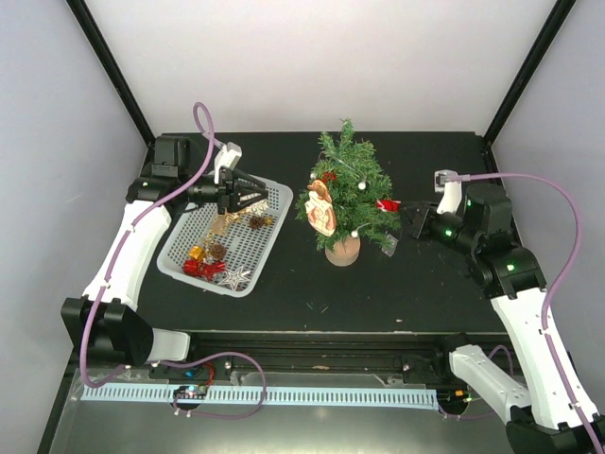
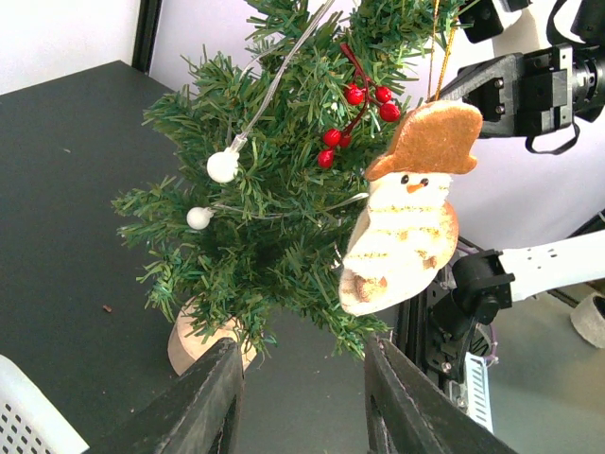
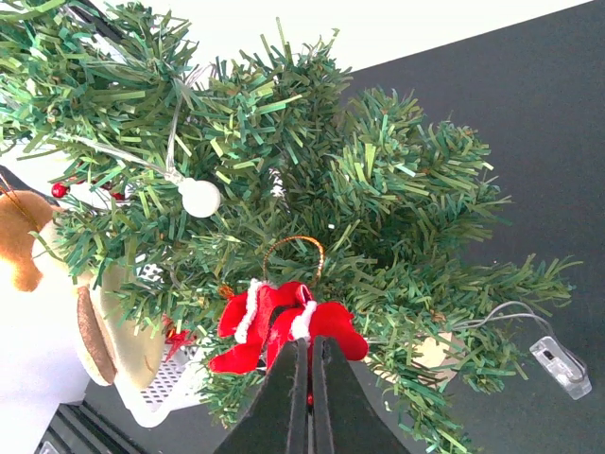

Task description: Decorate the small christmas tree

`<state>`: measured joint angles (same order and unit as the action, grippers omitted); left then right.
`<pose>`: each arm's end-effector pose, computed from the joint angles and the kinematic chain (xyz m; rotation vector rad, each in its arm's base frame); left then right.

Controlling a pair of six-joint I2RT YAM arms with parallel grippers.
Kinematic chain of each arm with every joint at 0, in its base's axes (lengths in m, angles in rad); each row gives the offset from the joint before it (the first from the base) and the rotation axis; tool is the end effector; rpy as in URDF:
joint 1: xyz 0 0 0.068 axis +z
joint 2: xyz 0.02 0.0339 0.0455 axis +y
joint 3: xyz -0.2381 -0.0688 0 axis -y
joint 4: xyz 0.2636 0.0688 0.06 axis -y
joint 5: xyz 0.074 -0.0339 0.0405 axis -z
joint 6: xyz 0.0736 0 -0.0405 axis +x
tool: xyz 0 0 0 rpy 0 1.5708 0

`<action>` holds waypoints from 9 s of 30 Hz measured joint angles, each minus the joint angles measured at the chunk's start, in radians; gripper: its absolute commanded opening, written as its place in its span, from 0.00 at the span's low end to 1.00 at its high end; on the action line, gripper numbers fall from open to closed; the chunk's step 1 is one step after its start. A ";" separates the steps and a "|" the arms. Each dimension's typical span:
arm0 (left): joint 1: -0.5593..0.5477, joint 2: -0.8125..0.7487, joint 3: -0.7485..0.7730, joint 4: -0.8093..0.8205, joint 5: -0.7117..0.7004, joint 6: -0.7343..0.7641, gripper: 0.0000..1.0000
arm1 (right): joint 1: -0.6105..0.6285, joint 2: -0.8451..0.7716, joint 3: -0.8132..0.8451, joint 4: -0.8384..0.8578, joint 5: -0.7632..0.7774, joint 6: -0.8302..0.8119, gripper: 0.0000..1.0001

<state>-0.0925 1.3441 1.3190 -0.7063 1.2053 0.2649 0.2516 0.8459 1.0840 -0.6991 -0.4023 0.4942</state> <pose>0.2985 -0.0967 0.3319 0.9223 1.7865 -1.2437 0.2166 0.0854 0.3492 -0.0093 2.1051 0.8682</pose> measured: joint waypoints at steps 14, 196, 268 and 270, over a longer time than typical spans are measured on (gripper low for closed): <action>0.000 0.000 0.000 0.001 0.000 0.001 0.38 | 0.000 -0.036 -0.011 -0.048 0.034 -0.058 0.01; 0.045 0.018 -0.045 0.027 0.015 0.009 0.38 | -0.001 0.097 -0.071 0.274 0.058 0.097 0.04; 0.046 0.017 -0.060 0.054 -0.041 0.019 0.38 | -0.039 0.254 -0.098 0.266 -0.049 0.042 0.01; 0.047 0.017 -0.060 0.055 -0.041 0.019 0.38 | -0.039 0.251 -0.098 0.266 -0.046 0.042 0.01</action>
<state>-0.0456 1.3613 1.2594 -0.6518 1.1645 0.2844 0.2127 1.0973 0.9863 -0.4332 -0.4480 0.5362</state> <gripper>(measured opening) 0.384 0.014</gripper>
